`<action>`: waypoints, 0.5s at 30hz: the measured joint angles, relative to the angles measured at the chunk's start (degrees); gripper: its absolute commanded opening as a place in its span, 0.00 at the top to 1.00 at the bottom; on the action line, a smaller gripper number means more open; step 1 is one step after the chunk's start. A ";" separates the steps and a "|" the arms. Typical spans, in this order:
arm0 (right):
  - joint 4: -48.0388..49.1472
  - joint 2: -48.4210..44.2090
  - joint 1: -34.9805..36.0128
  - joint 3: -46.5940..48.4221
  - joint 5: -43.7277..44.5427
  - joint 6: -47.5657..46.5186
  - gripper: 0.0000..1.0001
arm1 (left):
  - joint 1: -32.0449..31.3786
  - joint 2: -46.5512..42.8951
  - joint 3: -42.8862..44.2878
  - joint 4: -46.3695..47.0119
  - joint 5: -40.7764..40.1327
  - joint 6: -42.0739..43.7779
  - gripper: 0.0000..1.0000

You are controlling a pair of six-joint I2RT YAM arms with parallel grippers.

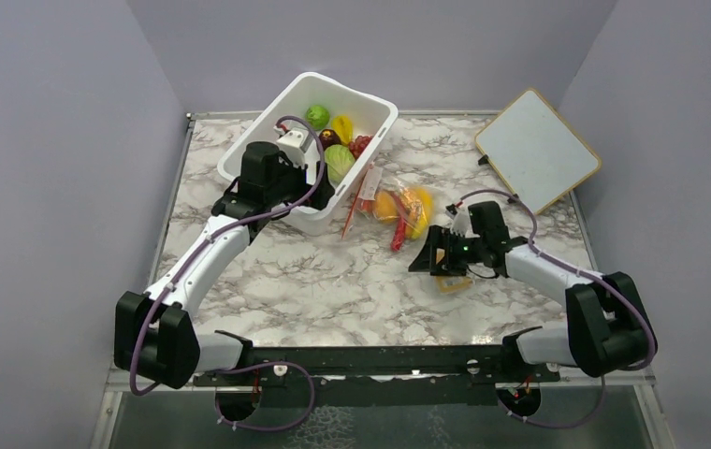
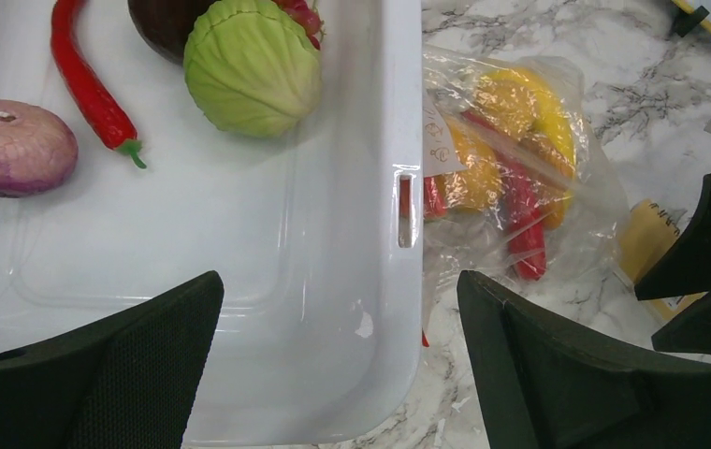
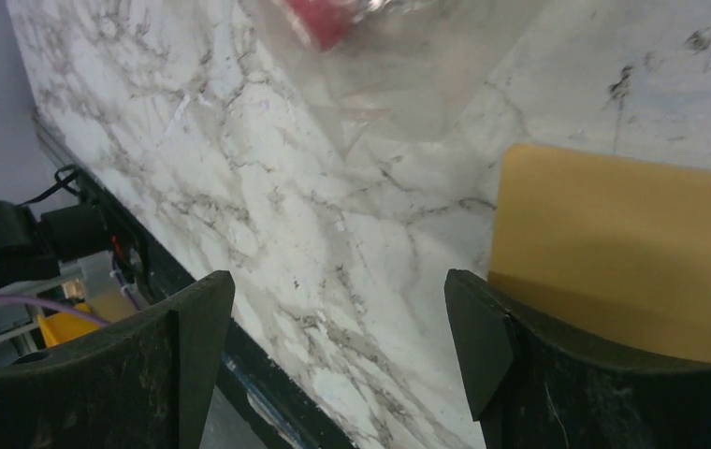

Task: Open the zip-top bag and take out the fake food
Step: Move the distractor to the center of the board.

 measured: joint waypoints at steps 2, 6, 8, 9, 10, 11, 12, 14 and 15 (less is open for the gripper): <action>0.61 2.23 0.28 0.72 1.46 -0.02 0.15 | 0.00 -0.85 -0.44 0.57 -0.92 -0.02 0.01; 0.85 9.29 0.79 5.51 3.39 -0.46 0.08 | 0.00 -2.01 -1.33 1.51 -2.95 -0.15 0.01; 1.99 9.46 1.07 6.10 6.40 0.28 0.05 | 0.00 -2.08 -1.42 1.62 -3.34 -0.15 0.01; 2.58 9.05 1.11 5.77 7.76 1.18 0.04 | 0.00 -2.08 -1.42 1.53 -3.56 -0.15 0.01; 3.50 8.37 1.11 5.14 9.38 2.45 0.04 | 0.00 -2.08 -1.42 1.51 -3.63 -0.13 0.01; 4.35 7.52 0.98 4.33 11.08 3.80 0.04 | 0.00 -2.08 -1.44 1.55 -3.65 -0.15 0.01; 5.05 6.58 0.59 3.43 12.63 5.22 0.04 | 0.00 -2.08 -1.42 1.51 -3.69 -0.13 0.01; 6.08 4.72 -1.88 1.64 14.95 8.17 0.04 | 0.00 -2.08 -1.42 1.44 -3.93 -0.13 0.01; 6.36 4.07 -3.65 1.01 15.43 9.27 0.03 | 0.00 -2.08 -1.42 1.44 -4.11 -0.11 0.01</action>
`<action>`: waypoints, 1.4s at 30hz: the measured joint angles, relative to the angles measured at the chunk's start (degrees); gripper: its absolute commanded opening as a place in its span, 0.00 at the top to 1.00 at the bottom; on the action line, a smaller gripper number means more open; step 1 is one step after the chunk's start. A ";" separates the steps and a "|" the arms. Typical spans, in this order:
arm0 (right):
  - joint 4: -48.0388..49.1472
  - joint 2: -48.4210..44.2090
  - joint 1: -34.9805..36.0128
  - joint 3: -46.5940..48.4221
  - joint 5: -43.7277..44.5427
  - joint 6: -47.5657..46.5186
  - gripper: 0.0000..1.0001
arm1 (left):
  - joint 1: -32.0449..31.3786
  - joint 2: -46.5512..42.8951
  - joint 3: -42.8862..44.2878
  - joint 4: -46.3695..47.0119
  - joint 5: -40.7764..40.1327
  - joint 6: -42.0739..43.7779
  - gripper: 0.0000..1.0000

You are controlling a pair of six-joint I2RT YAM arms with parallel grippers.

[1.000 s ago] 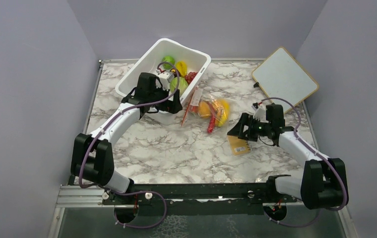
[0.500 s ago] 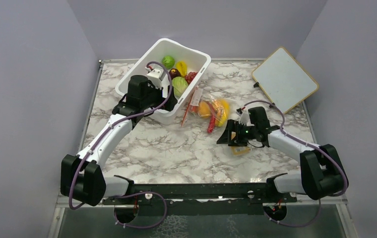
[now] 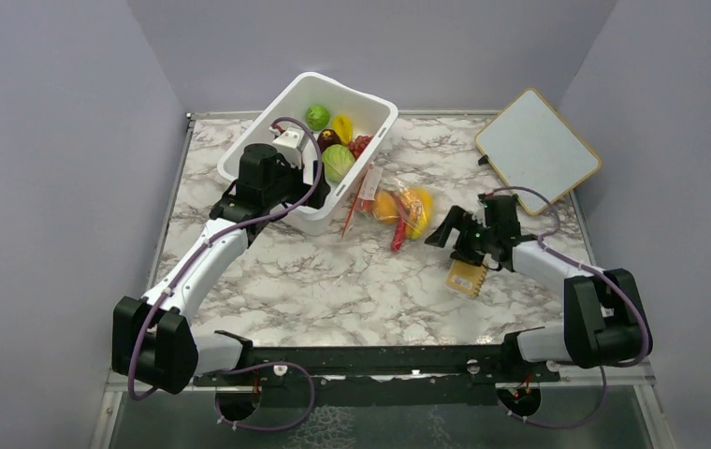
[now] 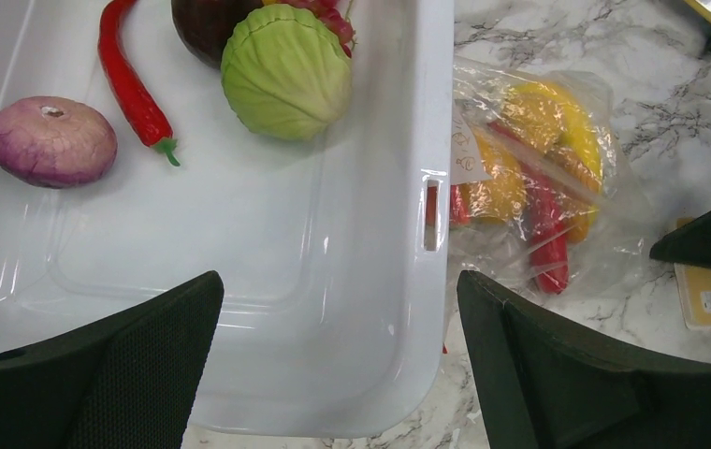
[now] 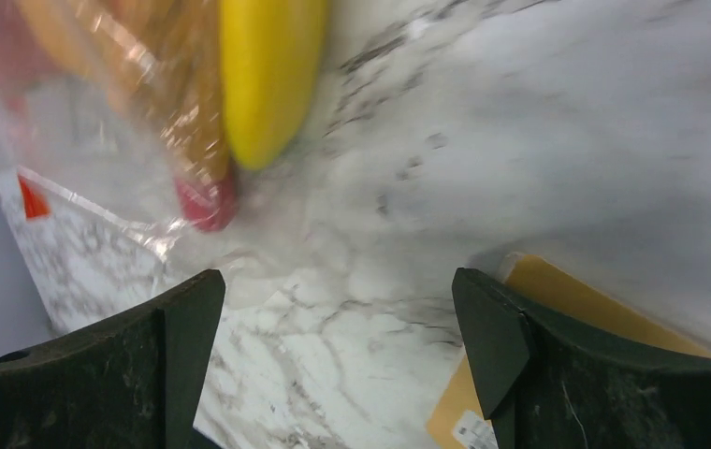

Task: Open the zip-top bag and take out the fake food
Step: Move the distractor to the center of the board.

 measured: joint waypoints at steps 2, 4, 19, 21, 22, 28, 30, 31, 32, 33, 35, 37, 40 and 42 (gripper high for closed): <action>-0.33 -1.46 -3.85 -0.72 1.84 1.36 0.01 | 0.00 0.00 0.00 -0.11 -0.31 0.07 0.01; -2.36 -3.13 -6.69 -0.76 5.33 1.66 0.01 | 0.00 0.00 0.00 -0.15 -0.42 0.11 0.01; -14.80 -10.91 3.50 -0.61 -2.25 -7.91 0.10 | 0.00 -0.33 -0.02 -0.22 -0.33 0.00 0.01; -14.88 -9.07 5.66 -0.57 -2.38 -7.82 0.10 | 0.00 -0.72 0.00 -0.22 -0.33 -0.04 0.01; -15.13 -8.07 5.95 -0.35 -1.81 -7.54 0.08 | 0.00 -0.94 0.00 -0.24 -0.35 -0.07 0.01; -19.19 -6.01 1.66 2.16 8.09 -3.52 0.06 | 0.00 -1.60 0.00 -0.22 -0.35 -0.07 0.01; -19.56 -8.85 -6.84 0.61 9.20 -2.89 0.03 | 0.00 -1.60 0.00 -0.24 -0.31 -0.07 0.01; -19.89 -10.21 -10.78 0.02 9.86 -2.58 0.03 | 0.00 -1.60 0.00 -0.26 -0.31 -0.07 0.01; -20.11 -11.32 -14.58 -0.44 10.67 -2.23 0.03 | 0.00 -1.60 0.00 -0.26 -0.24 -0.07 0.01; -20.63 -12.07 -17.51 -0.57 11.45 -1.92 0.03 | 0.00 -1.60 0.00 -0.26 -0.15 -0.07 0.01; -21.64 -12.37 -20.28 -0.33 12.35 -1.70 0.07 | 0.00 -1.60 0.00 -0.35 0.04 -0.04 0.01; -22.16 -12.52 -21.16 -0.13 11.78 -2.64 0.09 | 0.00 -1.60 0.00 -0.61 0.33 -0.04 0.01; -22.40 -14.53 -21.20 0.70 8.00 -4.55 0.10 | 0.00 -1.60 0.00 -0.96 1.70 -0.02 0.01; -21.94 -17.42 -21.20 1.33 4.33 -5.75 0.13 | 0.00 -1.57 0.00 -1.05 3.28 -0.07 0.01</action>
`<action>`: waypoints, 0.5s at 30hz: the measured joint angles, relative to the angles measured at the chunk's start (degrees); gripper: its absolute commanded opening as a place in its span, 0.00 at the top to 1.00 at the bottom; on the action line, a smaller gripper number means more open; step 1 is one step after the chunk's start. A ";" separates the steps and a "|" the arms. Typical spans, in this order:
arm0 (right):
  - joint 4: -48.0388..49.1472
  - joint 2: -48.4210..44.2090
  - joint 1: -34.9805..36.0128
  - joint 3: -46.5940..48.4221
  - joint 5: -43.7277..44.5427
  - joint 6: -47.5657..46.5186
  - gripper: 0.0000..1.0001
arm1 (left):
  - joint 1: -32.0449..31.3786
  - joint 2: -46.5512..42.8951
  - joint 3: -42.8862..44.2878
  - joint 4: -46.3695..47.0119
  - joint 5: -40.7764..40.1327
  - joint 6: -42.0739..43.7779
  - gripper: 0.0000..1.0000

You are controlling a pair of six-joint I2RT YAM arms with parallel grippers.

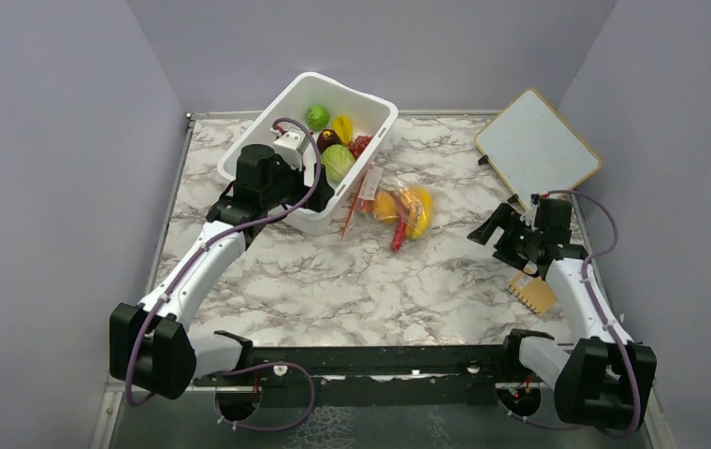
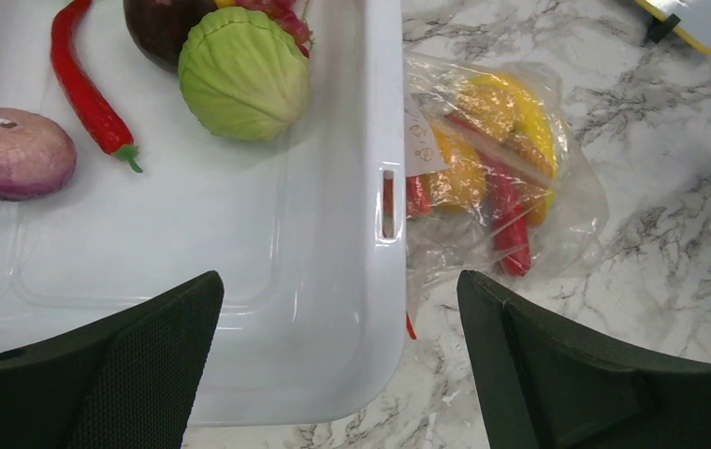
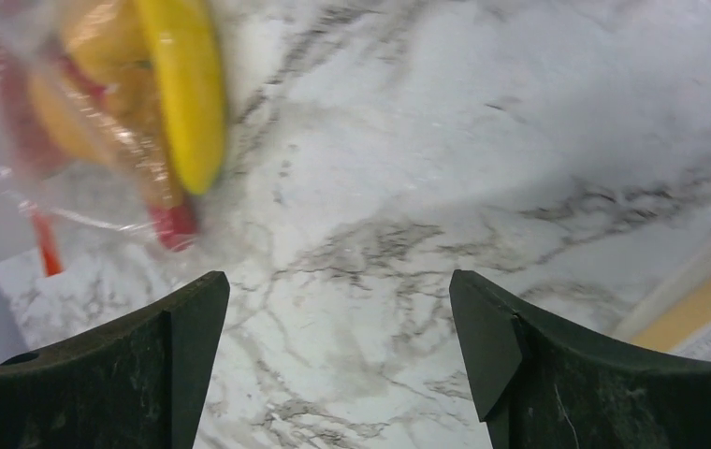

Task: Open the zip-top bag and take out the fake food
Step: Move the distractor to the center of the board, then move the zipper food storage bag to the center of the board.

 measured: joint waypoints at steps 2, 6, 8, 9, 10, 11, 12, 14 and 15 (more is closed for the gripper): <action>1.27 -2.08 0.02 0.74 -5.09 -0.96 0.15 | 0.00 0.11 0.00 0.02 1.90 -0.24 0.01; 5.79 -0.63 1.27 1.03 -14.97 -0.98 0.19 | -0.22 1.09 0.02 0.02 5.95 -1.09 0.01; 9.03 1.40 3.67 0.72 -18.27 0.13 0.19 | -0.70 1.73 0.02 -0.11 6.99 -1.51 0.01; 10.84 2.51 5.62 0.52 -19.32 0.83 0.19 | -1.09 1.88 0.02 -0.37 7.19 -1.77 0.01; 12.33 3.63 7.80 0.50 -19.98 1.38 0.20 | -1.46 1.88 0.00 -0.55 7.34 -2.08 0.02; 13.70 4.94 10.10 0.68 -20.24 1.57 0.20 | -1.86 1.73 -0.04 -0.66 7.39 -2.43 0.02; 14.27 6.56 12.17 1.42 -20.22 1.57 0.21 | -2.32 1.38 -0.20 -0.66 7.37 -2.80 0.02; 14.43 11.23 15.91 4.87 -20.13 1.22 0.22 | -3.08 -0.42 -1.42 -0.76 7.34 -3.91 0.04; 14.14 13.62 17.03 7.28 -19.76 0.55 0.22 | -3.32 -1.60 -2.29 -0.94 7.34 -4.61 0.04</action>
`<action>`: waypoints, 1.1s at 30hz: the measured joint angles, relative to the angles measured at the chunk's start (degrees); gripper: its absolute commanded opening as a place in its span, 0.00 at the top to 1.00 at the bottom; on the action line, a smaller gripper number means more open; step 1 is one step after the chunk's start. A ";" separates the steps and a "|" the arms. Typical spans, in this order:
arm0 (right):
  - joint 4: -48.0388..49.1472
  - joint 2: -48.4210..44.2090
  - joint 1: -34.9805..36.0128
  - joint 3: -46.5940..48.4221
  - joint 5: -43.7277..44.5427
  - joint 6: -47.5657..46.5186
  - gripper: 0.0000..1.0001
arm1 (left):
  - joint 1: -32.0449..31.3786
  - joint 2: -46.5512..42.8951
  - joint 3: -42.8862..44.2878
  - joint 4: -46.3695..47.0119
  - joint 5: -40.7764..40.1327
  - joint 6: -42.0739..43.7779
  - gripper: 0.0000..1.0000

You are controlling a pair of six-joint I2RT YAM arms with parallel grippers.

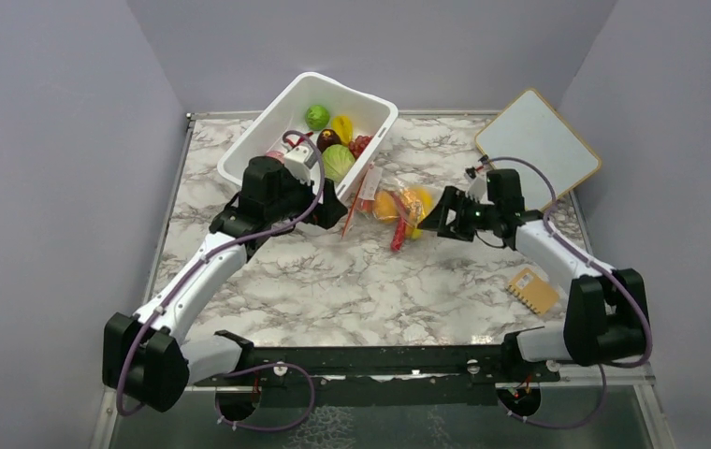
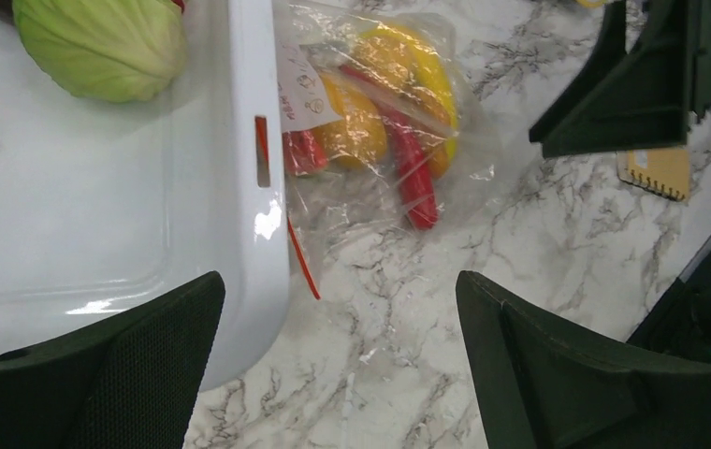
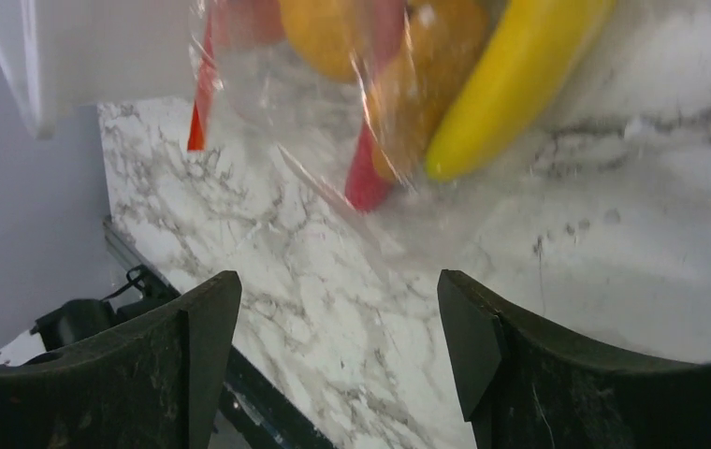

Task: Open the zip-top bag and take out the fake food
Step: Move the zipper food storage bag to the center of the board.

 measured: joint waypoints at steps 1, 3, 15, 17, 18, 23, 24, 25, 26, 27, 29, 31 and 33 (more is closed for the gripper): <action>-0.63 2.40 0.96 3.02 1.25 -1.01 0.21 | -0.22 -1.64 -1.25 -0.13 0.00 -0.81 0.04; -1.49 6.19 2.49 9.03 4.24 -3.52 0.21 | -0.48 -5.18 -4.00 -0.22 0.02 -2.91 0.04; -1.51 30.86 5.07 38.45 10.93 -13.84 0.23 | -1.92 -22.18 -26.51 5.03 -0.48 -22.12 0.03; -3.98 36.96 5.07 44.70 11.13 -14.05 0.25 | -2.14 -23.47 -29.09 5.49 -1.14 -24.74 0.03; -5.05 39.69 5.07 47.39 11.04 -14.12 0.27 | -2.19 -24.04 -30.10 5.57 -1.60 -25.73 0.03; -9.20 46.31 5.16 49.81 6.38 -15.41 0.28 | -2.25 -26.21 -33.90 7.54 -3.98 -30.40 0.03; -9.14 46.07 5.31 47.65 5.16 -15.93 0.28 | -2.25 -26.53 -34.58 8.11 -4.48 -31.19 0.03; -8.83 45.20 5.57 45.03 4.17 -16.52 0.29 | -2.25 -26.80 -35.21 8.83 -4.74 -31.85 0.03; -8.15 43.87 5.81 42.10 3.21 -17.18 0.29 | -2.25 -27.02 -35.82 9.66 -4.96 -32.57 0.03; -7.45 41.77 6.12 38.88 2.64 -17.73 0.29 | -2.25 -27.21 -36.35 10.40 -5.09 -33.09 0.03; -7.32 35.65 7.06 30.45 1.79 -18.62 0.29 | -2.25 -27.56 -37.73 12.20 -5.46 -34.16 0.03; -6.88 29.53 8.13 22.08 0.85 -19.39 0.30 | -2.25 -27.80 -39.06 13.86 -6.03 -35.23 0.03; -7.08 23.39 9.42 14.10 -0.17 -19.80 0.30 | -2.27 -27.96 -39.87 14.95 -6.80 -36.04 0.02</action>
